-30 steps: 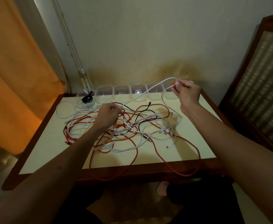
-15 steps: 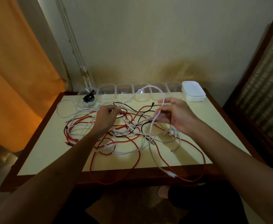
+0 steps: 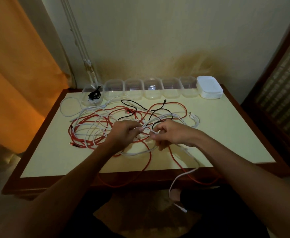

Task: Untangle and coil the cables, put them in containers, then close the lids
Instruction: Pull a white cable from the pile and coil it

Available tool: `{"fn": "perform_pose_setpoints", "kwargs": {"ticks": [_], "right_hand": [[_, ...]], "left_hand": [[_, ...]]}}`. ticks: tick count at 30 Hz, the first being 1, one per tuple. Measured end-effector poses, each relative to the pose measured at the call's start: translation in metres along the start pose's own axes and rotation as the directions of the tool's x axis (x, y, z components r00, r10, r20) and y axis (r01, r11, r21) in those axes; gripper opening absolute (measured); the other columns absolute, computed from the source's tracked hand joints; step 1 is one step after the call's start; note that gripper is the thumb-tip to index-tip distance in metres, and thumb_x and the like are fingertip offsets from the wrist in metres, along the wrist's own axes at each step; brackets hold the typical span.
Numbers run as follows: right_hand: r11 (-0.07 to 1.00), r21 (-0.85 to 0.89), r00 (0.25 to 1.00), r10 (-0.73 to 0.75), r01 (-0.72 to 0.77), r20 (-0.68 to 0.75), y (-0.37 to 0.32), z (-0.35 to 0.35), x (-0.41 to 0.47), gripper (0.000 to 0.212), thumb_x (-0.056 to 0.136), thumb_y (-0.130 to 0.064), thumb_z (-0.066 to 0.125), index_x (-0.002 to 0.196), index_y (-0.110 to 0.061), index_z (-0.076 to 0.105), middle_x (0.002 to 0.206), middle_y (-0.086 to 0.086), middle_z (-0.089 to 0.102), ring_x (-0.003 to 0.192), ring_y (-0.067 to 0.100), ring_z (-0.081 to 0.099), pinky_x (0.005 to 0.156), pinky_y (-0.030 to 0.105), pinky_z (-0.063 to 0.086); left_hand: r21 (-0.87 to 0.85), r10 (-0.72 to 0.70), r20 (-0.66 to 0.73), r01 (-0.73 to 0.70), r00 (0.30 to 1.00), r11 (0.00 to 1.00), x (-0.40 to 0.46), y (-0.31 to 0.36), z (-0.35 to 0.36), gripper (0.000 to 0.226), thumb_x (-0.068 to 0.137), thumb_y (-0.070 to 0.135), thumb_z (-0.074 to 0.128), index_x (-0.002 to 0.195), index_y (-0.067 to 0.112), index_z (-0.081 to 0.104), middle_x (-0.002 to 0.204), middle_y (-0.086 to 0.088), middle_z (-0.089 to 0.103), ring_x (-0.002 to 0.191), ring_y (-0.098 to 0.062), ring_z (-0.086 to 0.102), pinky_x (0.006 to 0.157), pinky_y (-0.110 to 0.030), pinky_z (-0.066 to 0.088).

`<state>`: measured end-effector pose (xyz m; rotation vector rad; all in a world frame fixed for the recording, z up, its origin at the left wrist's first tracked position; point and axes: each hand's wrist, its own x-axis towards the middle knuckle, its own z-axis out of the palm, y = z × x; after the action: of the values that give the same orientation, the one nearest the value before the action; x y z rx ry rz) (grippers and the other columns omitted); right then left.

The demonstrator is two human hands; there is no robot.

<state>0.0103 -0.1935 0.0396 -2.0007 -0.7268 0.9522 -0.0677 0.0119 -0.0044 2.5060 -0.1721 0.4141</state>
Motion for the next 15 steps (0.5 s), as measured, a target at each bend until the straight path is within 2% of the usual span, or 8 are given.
{"fn": "perform_pose_setpoints", "kwargs": {"ticks": [2, 4, 8, 10, 11, 12, 14, 15], "right_hand": [[0.99, 0.11, 0.988, -0.074, 0.089, -0.133, -0.006, 0.005, 0.008, 0.017, 0.099, -0.009, 0.056, 0.099, 0.005, 0.066, 0.062, 0.001, 0.061, 0.052, 0.012, 0.057, 0.054, 0.028, 0.05], [0.919, 0.342, 0.971, -0.13, 0.194, -0.201, -0.011, 0.0, 0.01, 0.017, 0.099, 0.0, 0.05, 0.096, 0.002, 0.066, 0.058, -0.003, 0.057, 0.049, 0.01, 0.049, 0.05, 0.025, 0.044], [0.473, 0.805, 0.926, -0.287, 0.358, -0.243, -0.012, -0.012, 0.008, 0.023, 0.089, -0.008, 0.052, 0.08, -0.005, 0.072, 0.058, 0.002, 0.051, 0.051, 0.012, 0.044, 0.049, 0.025, 0.043], [0.387, 0.859, 0.937, -0.228, 0.336, -0.264, -0.005, -0.015, 0.006, 0.023, 0.088, -0.008, 0.05, 0.08, -0.004, 0.071, 0.058, 0.003, 0.051, 0.052, 0.013, 0.045, 0.05, 0.025, 0.043], [0.462, 0.831, 0.951, -0.167, 0.31, -0.262, 0.0, -0.019, 0.005, 0.022, 0.09, -0.006, 0.048, 0.085, -0.002, 0.07, 0.06, 0.004, 0.054, 0.054, 0.015, 0.048, 0.052, 0.026, 0.045], [0.625, 0.736, 0.961, -0.099, 0.261, -0.257, 0.006, -0.023, 0.004, 0.022, 0.093, -0.004, 0.047, 0.092, -0.001, 0.069, 0.066, 0.006, 0.06, 0.059, 0.019, 0.054, 0.056, 0.028, 0.049], [0.926, 0.371, 0.972, 0.019, 0.071, -0.234, 0.015, -0.034, 0.003, 0.021, 0.096, -0.005, 0.053, 0.108, -0.005, 0.071, 0.087, 0.005, 0.074, 0.079, 0.026, 0.07, 0.071, 0.032, 0.057], [0.974, 0.227, 0.978, 0.062, -0.016, -0.199, 0.017, -0.039, 0.003, 0.024, 0.094, -0.008, 0.059, 0.116, -0.011, 0.069, 0.097, 0.002, 0.076, 0.091, 0.024, 0.072, 0.08, 0.034, 0.057]], "left_hand": [[-0.005, -0.046, -0.014, 0.046, 0.999, 0.999, 0.0, -0.006, 0.0, 0.016, 0.096, 0.025, 0.059, 0.088, 0.016, 0.07, 0.07, 0.002, 0.063, 0.062, -0.012, 0.055, 0.056, -0.028, 0.045], [0.055, -0.123, -0.011, 0.123, 0.992, 0.991, -0.002, -0.02, -0.001, 0.02, 0.095, 0.033, 0.058, 0.077, 0.025, 0.063, 0.062, 0.003, 0.056, 0.06, -0.017, 0.051, 0.057, -0.036, 0.046], [0.12, -0.184, -0.019, 0.185, 0.983, 0.975, 0.001, -0.031, -0.006, 0.021, 0.092, 0.038, 0.06, 0.079, 0.025, 0.069, 0.069, 0.002, 0.062, 0.069, -0.018, 0.053, 0.065, -0.041, 0.047], [0.172, -0.199, -0.025, 0.2, 0.98, 0.964, 0.007, -0.031, -0.008, 0.022, 0.093, 0.037, 0.06, 0.086, 0.02, 0.072, 0.078, 0.0, 0.066, 0.08, -0.02, 0.056, 0.073, -0.039, 0.045], [0.222, -0.223, -0.027, 0.223, 0.974, 0.949, 0.01, -0.032, -0.009, 0.024, 0.094, 0.038, 0.058, 0.088, 0.02, 0.072, 0.082, -0.001, 0.066, 0.087, -0.02, 0.055, 0.079, -0.039, 0.041], [0.273, -0.247, -0.029, 0.246, 0.968, 0.93, 0.013, -0.032, -0.011, 0.025, 0.095, 0.039, 0.056, 0.09, 0.02, 0.071, 0.086, -0.002, 0.066, 0.093, -0.021, 0.054, 0.085, -0.041, 0.037], [0.384, -0.264, -0.016, 0.25, 0.964, 0.889, 0.016, -0.031, -0.013, 0.027, 0.098, 0.04, 0.049, 0.099, 0.021, 0.069, 0.095, -0.002, 0.067, 0.103, -0.023, 0.052, 0.093, -0.044, 0.032], [0.452, -0.247, 0.004, 0.218, 0.969, 0.865, 0.018, -0.027, -0.014, 0.028, 0.1, 0.04, 0.046, 0.105, 0.023, 0.068, 0.101, -0.002, 0.067, 0.107, -0.024, 0.052, 0.095, -0.045, 0.031]]}}
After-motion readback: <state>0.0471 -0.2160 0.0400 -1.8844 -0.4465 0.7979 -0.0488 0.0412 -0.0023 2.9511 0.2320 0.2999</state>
